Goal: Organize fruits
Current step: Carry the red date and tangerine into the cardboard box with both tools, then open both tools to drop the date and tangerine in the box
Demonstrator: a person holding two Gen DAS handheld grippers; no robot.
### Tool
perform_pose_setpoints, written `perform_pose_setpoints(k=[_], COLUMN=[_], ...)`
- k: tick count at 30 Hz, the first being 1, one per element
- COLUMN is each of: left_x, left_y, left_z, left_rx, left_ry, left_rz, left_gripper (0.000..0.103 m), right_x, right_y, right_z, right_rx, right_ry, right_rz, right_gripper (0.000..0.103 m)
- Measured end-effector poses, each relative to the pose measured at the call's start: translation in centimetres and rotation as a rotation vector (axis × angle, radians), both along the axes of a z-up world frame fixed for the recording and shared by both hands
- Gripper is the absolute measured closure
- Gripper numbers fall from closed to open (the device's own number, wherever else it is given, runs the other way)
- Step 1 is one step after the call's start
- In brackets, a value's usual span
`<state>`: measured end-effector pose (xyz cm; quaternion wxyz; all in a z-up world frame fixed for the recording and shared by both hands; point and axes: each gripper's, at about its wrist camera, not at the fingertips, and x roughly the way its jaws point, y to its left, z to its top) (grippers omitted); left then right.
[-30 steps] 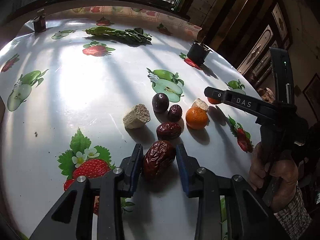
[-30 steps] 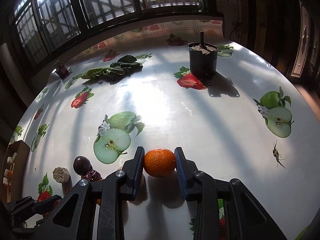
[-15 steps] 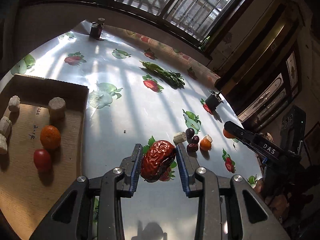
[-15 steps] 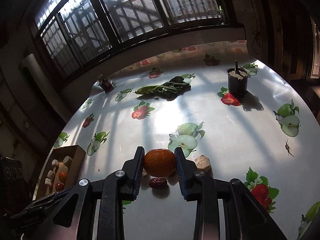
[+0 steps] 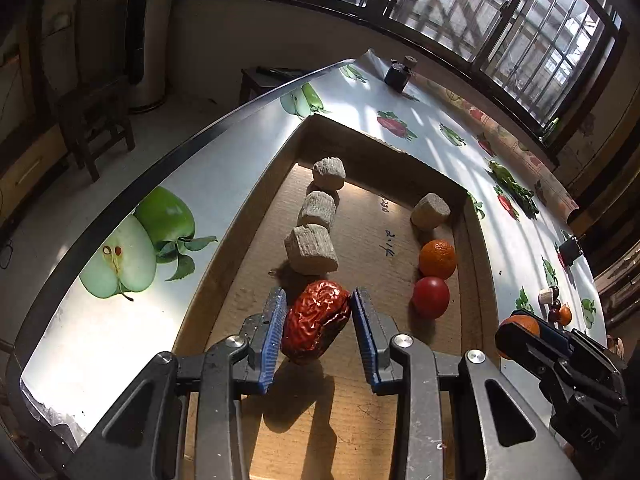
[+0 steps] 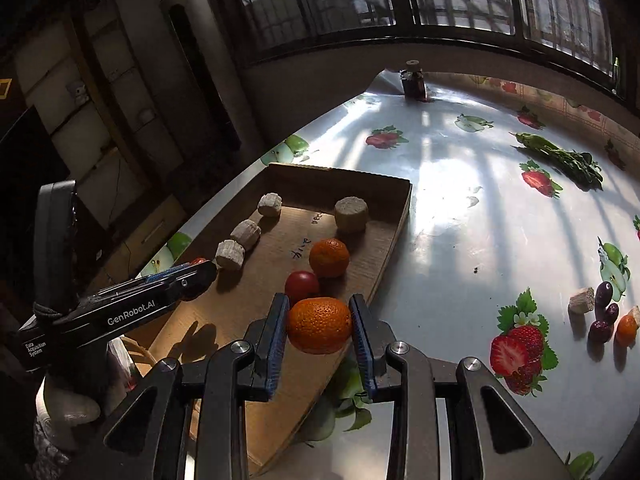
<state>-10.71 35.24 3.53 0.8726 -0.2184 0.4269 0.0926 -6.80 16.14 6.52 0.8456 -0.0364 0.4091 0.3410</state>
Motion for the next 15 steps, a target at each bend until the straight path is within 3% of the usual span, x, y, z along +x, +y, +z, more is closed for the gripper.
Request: perform_pose_setpoints(k=[8, 15], left_x=[0.8, 0.0], left_y=[0.2, 0.3], left_z=[-1.7, -1.5], left_rx=[-0.027, -0.062], left_ry=[0.027, -0.019], left_rz=[-0.004, 0.01], left_gripper=[0.07, 0.067], right_x=[1.1, 1.1], right_y=[3.9, 4.7], right_z=[-3.6, -4.6], right_rx=[-0.117, -0.146], right_ry=[0.052, 0.037], right_rz=[0.024, 0.024], right_gripper=[0.069, 0.069])
